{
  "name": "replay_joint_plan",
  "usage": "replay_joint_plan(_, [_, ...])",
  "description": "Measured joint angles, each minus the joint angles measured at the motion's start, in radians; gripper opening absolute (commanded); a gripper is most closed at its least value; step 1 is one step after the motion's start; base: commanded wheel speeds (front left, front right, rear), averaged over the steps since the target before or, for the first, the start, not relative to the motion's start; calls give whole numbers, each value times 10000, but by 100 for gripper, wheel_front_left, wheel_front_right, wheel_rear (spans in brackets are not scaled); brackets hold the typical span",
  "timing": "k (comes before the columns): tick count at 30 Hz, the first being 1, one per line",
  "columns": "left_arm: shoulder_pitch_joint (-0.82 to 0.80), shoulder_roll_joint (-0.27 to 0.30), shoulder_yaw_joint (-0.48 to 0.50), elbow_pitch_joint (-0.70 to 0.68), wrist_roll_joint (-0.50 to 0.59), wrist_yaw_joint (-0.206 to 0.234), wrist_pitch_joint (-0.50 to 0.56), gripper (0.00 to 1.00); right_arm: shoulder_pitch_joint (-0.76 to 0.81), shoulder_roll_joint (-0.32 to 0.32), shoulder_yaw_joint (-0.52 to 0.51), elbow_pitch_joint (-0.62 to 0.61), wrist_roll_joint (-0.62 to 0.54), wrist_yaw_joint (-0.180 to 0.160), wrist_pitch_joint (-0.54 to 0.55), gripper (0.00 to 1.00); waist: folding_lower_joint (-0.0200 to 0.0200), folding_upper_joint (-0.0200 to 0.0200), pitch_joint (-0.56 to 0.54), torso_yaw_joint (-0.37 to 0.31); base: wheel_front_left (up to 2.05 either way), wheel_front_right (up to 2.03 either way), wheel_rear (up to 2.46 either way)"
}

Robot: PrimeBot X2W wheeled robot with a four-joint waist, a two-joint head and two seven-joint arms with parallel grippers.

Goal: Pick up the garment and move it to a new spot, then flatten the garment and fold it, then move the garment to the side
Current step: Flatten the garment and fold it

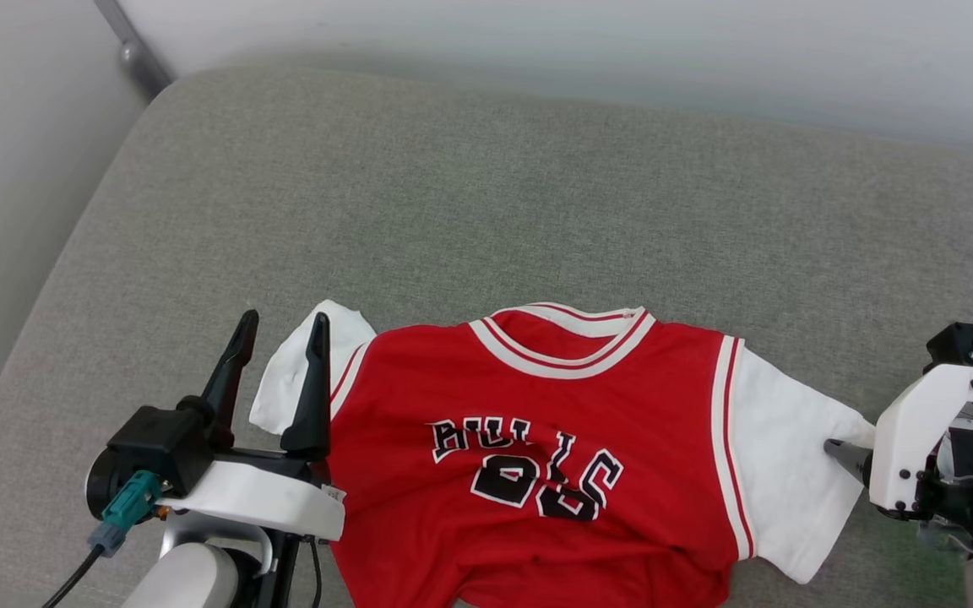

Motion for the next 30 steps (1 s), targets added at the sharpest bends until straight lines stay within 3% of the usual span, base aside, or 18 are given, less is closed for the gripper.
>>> replay_joint_plan(2, [7, -81, 90, 104, 67, -134, 0, 100, -60, -27, 33, 42, 27, -2, 249, 100, 0, 0, 91, 47, 0, 0, 0])
replay_joint_plan(3, [10, -119, 138, 155, 71, -211, 0, 100, -72, -48, 48, 42, 52, 0, 316, 56, 0, 0, 125, 51, 0, 0, 0])
replay_joint_plan(5, [20, -182, 261, 299, 121, -318, 0, 100, -92, -52, 92, 40, 102, 0, 372, 0, 0, 0, 151, 16, 0, 0, 0])
replay_joint_plan(11, [129, -94, 566, 596, 90, -562, 0, 100, -41, 21, 495, -153, 219, 0, 132, 0, 1, 0, -24, -232, 0, 0, 0])
replay_joint_plan(18, [-408, 771, 1241, 821, -614, -1003, 784, 100, 36, -119, 746, -1440, 224, 2, -359, 0, 1, 0, -434, -673, 0, 0, 0])
replay_joint_plan(23, [-1278, 1741, 1559, 1430, -1501, -1825, 2309, 100, 365, -105, 853, -2485, 130, 2, -334, 0, 1, 0, -537, -1169, 0, 0, 0])
replay_joint_plan(30, [-2089, 2807, 1103, 2685, -2807, -2938, 5636, 100, 664, 261, 1093, -3390, 105, 2, -240, 0, 1, 0, -172, -1991, 0, 0, 0])
